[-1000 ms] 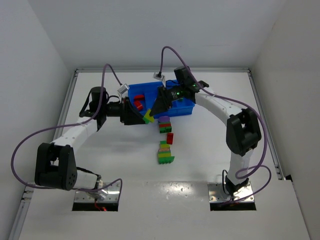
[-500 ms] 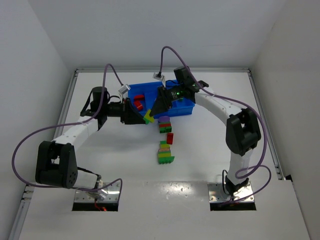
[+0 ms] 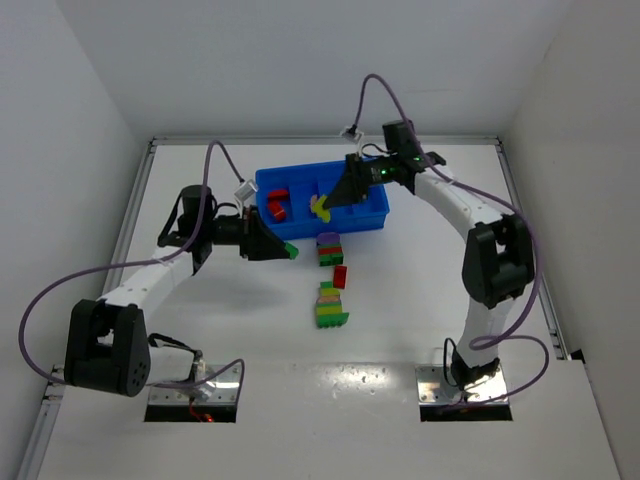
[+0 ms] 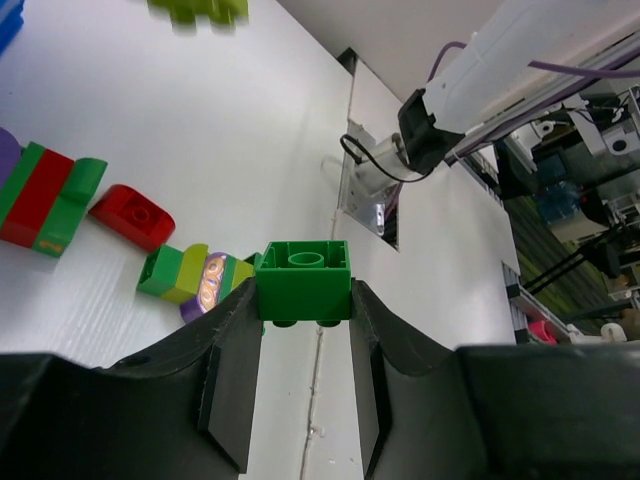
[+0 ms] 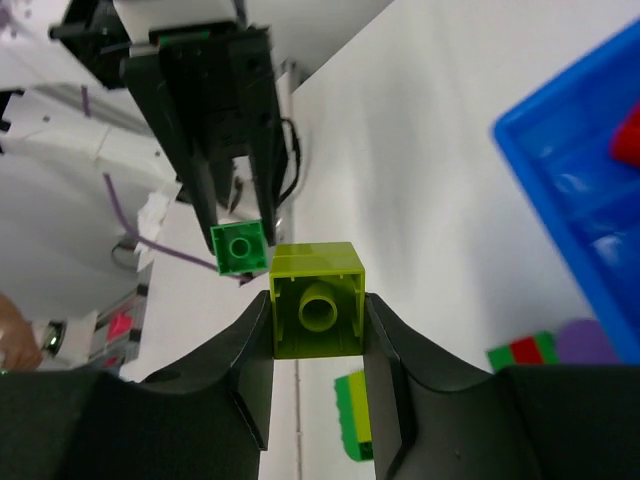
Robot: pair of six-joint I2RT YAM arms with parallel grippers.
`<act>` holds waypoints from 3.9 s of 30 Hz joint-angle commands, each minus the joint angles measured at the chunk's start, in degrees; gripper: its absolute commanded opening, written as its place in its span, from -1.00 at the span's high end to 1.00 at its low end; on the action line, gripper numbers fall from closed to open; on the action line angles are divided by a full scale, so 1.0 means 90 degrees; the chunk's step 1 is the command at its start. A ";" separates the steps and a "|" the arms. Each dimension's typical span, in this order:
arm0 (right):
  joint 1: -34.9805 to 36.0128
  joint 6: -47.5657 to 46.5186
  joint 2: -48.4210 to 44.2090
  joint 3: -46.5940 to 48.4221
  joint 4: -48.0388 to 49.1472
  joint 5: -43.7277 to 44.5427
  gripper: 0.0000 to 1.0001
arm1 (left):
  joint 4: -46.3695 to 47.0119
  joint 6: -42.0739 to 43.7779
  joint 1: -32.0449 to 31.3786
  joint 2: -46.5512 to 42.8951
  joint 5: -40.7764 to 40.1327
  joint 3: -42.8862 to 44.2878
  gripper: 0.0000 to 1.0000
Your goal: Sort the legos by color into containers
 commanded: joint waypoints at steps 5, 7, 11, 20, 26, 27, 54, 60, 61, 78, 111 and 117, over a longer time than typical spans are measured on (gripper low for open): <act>-0.1235 -0.0064 -0.1320 -0.0536 0.0409 0.0154 0.83 | 0.0010 0.0326 -0.0118 -0.0307 -0.0555 0.0025 0.81; -0.1538 -0.0326 -0.1732 -0.1034 0.0313 0.0553 0.83 | -0.0197 0.0473 -0.0225 -0.0307 -0.1667 0.0153 0.81; -0.2046 -0.0972 -0.2767 -0.1853 -0.0233 0.1569 0.83 | -0.0975 0.1029 -0.0849 0.0382 -0.2987 0.1145 0.81; -0.2583 -0.0963 -0.4175 -0.2745 0.0000 0.2606 0.81 | -0.1701 0.1226 -0.2110 0.3401 -0.4922 0.4892 0.81; -0.2789 -0.0895 -0.4233 -0.2871 0.0009 0.2606 0.81 | -0.2189 0.1334 -0.2442 0.5246 -0.5537 0.7073 0.81; -0.2857 -0.0837 -0.4234 -0.2929 0.0009 0.2606 0.81 | -0.2190 0.1334 -0.2443 0.5385 -0.5605 0.7222 0.81; -0.3053 -0.0213 -0.3894 -0.3233 0.0721 0.1855 0.78 | -0.2317 0.1382 -0.2560 0.5408 -0.5259 0.7792 -0.50; -0.2985 0.0803 -0.3171 -0.3233 0.1775 0.0498 0.78 | -0.1052 0.0771 -0.1781 0.3699 -0.2349 0.5381 -0.50; -0.2985 0.1046 -0.3063 -0.3233 0.1912 0.0390 0.78 | -0.0699 0.0497 -0.1672 0.3387 -0.1571 0.5059 -0.50; -0.1657 0.1977 -0.1773 -0.2491 0.3007 -0.0675 0.78 | 0.1677 -0.1332 -0.1710 0.2984 -0.0372 0.3298 -0.50; -0.1363 0.1098 -0.1412 -0.2061 0.1943 -0.0431 0.78 | 0.2136 -0.1342 -0.2023 0.3131 0.0224 0.3211 0.73; -0.1978 0.1039 -0.1694 -0.2061 0.1943 -0.0168 0.78 | 0.1875 -0.1002 -0.2023 0.3013 0.0059 0.2839 0.78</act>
